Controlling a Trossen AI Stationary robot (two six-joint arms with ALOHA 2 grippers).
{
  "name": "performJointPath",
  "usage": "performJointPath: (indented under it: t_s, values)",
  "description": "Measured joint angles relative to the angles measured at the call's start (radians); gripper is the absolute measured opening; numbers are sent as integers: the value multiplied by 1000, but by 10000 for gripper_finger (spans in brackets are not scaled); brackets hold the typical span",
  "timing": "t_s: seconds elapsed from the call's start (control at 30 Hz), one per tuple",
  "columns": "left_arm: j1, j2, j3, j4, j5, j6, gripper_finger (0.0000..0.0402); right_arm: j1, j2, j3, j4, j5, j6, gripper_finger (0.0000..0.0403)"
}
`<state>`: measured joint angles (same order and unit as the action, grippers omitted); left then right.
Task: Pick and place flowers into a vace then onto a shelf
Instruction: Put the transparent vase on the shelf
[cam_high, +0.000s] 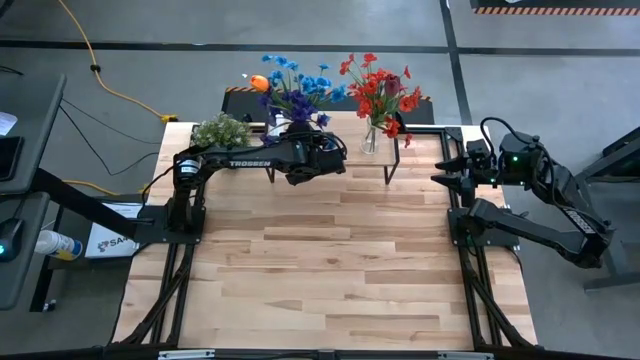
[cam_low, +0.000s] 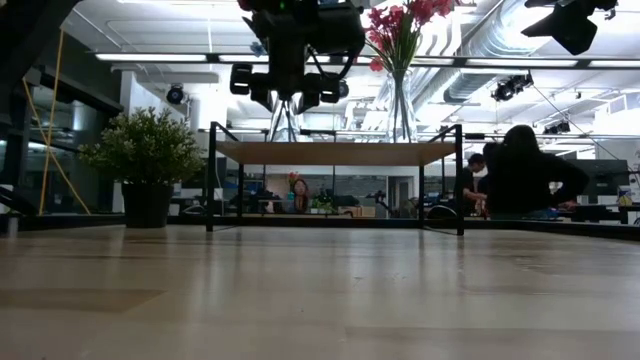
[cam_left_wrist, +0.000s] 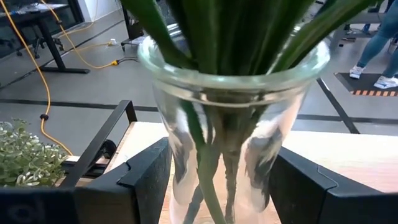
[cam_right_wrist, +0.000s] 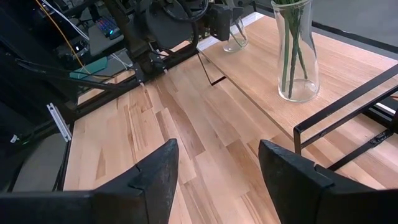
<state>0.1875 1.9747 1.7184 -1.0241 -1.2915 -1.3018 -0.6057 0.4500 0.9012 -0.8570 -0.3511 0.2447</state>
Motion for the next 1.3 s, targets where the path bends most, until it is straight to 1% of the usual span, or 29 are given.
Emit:
performJointPath:
  t_s: [0.23, 0.73, 0.93, 1.3]
  values:
    - [0, 0, 0, 0, 21, 48, 275, 0, 0, 0, 0, 0, 0, 217]
    - [0, -1, 1, 0, 47, 49, 276, 0, 0, 0, 0, 0, 1, 213]
    - [0, -1, 1, 0, 47, 49, 276, 0, 0, 0, 0, 0, 0, 218]
    - [0, -1, 1, 0, 36, 73, 276, 0, 0, 0, 0, 0, -2, 212]
